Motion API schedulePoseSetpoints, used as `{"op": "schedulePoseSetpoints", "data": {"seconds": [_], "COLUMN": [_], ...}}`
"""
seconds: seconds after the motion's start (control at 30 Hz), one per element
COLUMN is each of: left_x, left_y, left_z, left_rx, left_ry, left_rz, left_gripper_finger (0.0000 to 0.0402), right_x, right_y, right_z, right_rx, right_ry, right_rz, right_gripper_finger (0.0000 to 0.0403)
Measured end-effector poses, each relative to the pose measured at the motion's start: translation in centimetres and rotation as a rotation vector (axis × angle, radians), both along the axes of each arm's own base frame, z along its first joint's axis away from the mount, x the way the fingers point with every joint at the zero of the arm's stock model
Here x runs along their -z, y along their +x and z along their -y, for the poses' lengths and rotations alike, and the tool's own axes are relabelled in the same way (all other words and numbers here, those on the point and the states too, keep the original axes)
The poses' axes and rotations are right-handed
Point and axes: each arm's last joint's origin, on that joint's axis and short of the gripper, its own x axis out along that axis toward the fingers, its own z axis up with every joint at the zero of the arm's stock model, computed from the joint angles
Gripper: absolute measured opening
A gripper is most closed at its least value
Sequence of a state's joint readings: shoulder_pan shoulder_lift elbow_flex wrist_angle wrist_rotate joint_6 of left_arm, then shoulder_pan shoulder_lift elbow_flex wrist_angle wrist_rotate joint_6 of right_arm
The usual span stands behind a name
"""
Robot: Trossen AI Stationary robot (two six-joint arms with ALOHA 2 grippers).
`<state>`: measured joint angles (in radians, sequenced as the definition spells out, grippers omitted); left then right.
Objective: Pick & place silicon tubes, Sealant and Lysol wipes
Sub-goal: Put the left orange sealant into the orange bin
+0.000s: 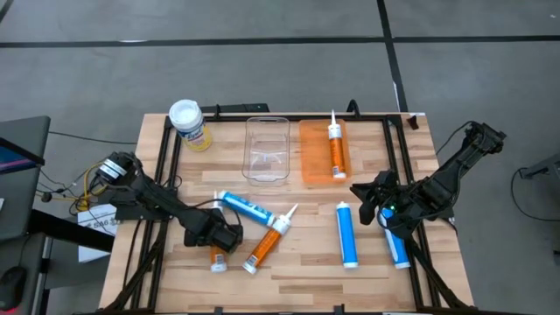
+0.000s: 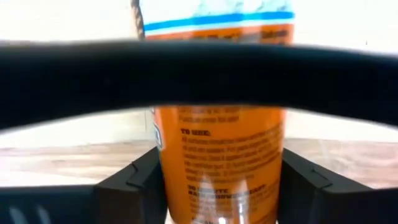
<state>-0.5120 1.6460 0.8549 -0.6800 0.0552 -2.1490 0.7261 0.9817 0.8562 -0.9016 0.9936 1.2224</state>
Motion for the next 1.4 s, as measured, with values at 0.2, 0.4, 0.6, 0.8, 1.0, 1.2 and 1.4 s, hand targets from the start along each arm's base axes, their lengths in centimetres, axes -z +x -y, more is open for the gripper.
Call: {"op": "schedulePoseSetpoints", "data": {"seconds": [0.2,0.4,0.6,0.8,1.0,1.2,1.4], "left_x": [-2.5,-7.8,-14.1,-18.3,-20.0,-21.7,-23.5], "left_y": [-0.4,-0.7,0.2,1.8,4.2,7.1,9.2], "left_z": [0.4,1.2,2.0,1.7,1.2,0.1,-1.5], "left_rx": [0.02,0.061,0.111,0.188,0.357,0.502,0.588], "left_ry": [-0.022,0.033,0.202,0.485,0.723,0.959,1.095], "left_rz": [-0.014,-0.056,0.121,0.43,0.624,0.73,0.809], "left_gripper_finger": [0.0195,0.0195,0.0195,0.0195,0.0195,0.0195,0.0195], "right_x": [0.0,0.0,-0.1,-1.0,-2.2,-3.4,-4.4], "right_y": [0.0,0.0,0.3,1.5,2.9,4.2,5.2], "right_z": [0.0,0.0,0.0,-0.3,-0.3,0.2,0.7], "right_rx": [0.0,0.0,-0.004,-0.089,-0.157,-0.227,-0.337], "right_ry": [0.002,-0.001,-0.008,-0.032,-0.048,-0.104,-0.146], "right_rz": [0.002,0.0,0.004,0.04,0.11,0.159,0.214], "right_gripper_finger": [0.0054,0.0054,0.0054,0.0054,0.0054,0.0054,0.0054]}}
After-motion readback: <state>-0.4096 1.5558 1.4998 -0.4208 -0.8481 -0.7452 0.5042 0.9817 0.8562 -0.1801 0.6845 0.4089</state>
